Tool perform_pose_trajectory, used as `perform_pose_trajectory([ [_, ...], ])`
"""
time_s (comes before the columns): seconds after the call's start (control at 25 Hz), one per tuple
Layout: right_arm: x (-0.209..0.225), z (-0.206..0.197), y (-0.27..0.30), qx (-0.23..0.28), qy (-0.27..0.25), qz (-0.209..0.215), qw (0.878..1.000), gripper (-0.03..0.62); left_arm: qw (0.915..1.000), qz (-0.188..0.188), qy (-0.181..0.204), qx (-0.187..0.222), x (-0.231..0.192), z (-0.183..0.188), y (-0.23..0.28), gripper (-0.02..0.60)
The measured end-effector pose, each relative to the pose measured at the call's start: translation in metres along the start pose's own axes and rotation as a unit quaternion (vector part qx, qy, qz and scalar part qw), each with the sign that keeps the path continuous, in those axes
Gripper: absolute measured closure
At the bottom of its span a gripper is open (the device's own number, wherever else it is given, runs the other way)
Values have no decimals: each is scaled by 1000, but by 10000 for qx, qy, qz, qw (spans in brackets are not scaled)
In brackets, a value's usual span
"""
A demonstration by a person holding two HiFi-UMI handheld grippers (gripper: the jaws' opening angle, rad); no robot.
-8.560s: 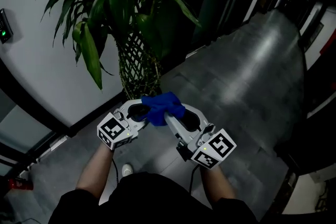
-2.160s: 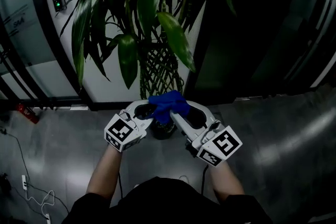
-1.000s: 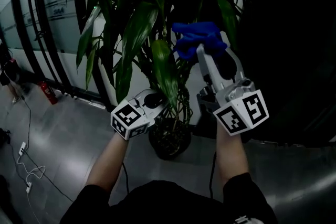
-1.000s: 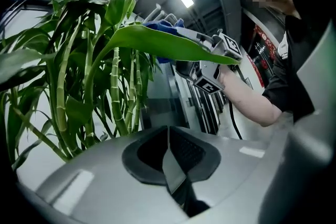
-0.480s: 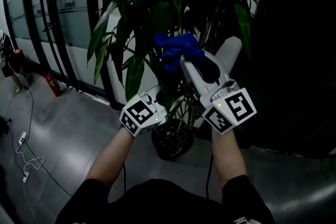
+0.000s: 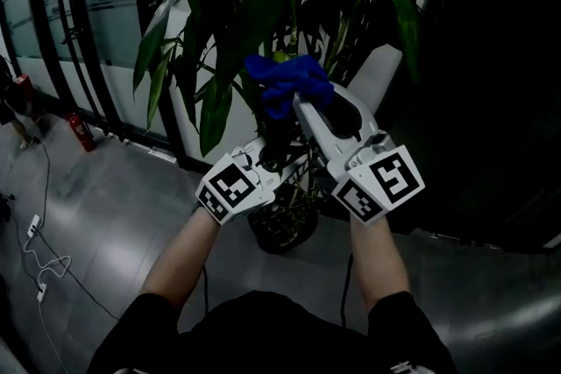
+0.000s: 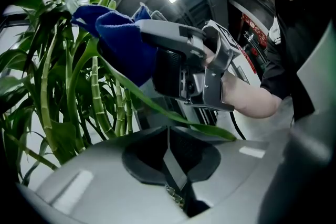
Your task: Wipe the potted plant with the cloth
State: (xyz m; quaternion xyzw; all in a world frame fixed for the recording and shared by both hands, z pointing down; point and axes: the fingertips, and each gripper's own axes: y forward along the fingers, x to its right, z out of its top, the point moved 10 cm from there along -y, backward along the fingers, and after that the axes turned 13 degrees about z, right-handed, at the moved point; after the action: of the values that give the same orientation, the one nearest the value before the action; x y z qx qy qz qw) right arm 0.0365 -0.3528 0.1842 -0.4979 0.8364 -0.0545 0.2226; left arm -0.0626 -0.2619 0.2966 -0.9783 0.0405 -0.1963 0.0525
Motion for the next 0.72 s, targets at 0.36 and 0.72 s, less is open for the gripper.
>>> perform_pose_trajectory([
  [0.36,-14,-20,-8,-257,139,26,9996,485,10000,39,20,-57,2,-13,-6,560],
  [0.72,-25,-38,-15,-403,346,64,9986,485,9999,107,-42,-51,5,-15,-10,560],
])
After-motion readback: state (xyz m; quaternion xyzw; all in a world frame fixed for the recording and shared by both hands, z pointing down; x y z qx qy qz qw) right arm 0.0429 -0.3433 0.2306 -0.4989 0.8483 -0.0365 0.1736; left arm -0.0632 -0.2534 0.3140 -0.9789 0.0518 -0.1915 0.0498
